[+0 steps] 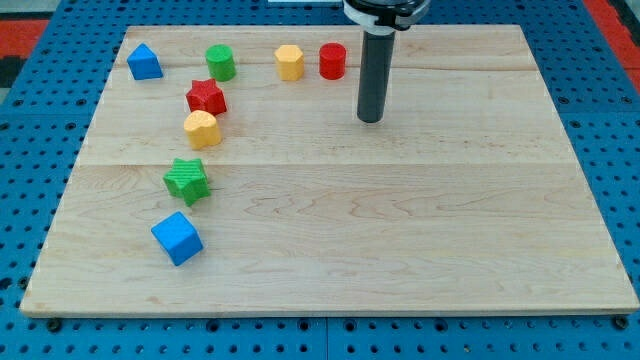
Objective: Move the red circle closer to the yellow hexagon
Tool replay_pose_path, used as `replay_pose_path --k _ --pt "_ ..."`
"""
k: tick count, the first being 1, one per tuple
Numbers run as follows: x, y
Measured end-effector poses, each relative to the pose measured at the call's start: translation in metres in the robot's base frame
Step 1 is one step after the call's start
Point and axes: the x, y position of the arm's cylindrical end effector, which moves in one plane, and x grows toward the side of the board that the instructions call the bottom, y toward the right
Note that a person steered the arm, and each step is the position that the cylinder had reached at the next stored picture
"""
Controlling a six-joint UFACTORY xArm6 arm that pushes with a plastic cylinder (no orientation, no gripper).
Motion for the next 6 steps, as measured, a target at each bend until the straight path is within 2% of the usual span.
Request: replay_pose_path --k 1,2,3,4,5,6 --pt "0.0 -0.001" --pt "-0.018 -0.004" --pt "-0.061 -0.034" --pt "-0.072 -0.054" --pt "-0.046 -0.055" --pt "-0.062 -0.01"
